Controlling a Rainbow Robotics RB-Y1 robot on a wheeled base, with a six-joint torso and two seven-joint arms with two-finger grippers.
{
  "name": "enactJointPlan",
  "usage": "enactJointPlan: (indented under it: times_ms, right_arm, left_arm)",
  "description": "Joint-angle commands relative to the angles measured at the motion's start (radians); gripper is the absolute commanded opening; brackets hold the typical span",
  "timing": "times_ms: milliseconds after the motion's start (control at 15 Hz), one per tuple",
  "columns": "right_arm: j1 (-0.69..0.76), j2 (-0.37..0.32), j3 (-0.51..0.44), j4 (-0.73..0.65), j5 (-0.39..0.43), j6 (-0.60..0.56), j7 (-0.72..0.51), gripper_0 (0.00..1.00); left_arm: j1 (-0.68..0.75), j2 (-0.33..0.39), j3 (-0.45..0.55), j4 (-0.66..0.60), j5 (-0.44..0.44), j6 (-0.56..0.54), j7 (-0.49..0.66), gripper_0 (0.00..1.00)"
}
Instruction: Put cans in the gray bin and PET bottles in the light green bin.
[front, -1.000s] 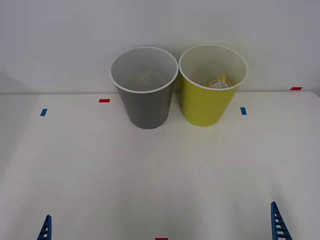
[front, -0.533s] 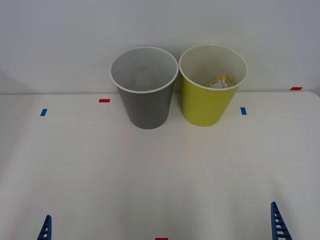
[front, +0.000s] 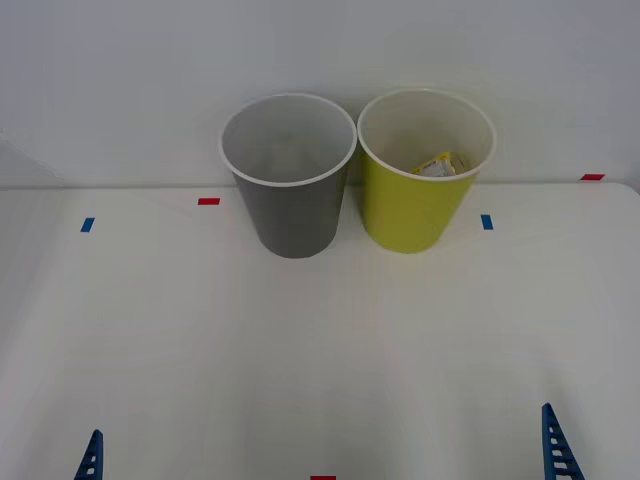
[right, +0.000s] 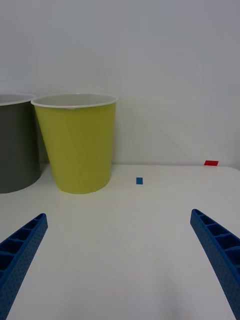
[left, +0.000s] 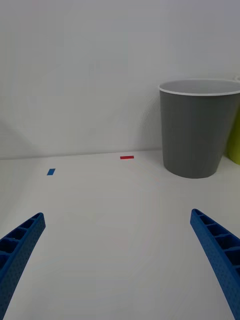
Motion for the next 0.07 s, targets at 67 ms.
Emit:
enactJointPlan:
  times_ms: [67]
  right_arm:
    - [0.0, 0.0, 0.0, 0.0, 0.0, 0.0, 0.0, 1.0]
  left_arm:
    - [0.0, 0.0, 0.0, 0.0, 0.0, 0.0, 0.0, 1.0]
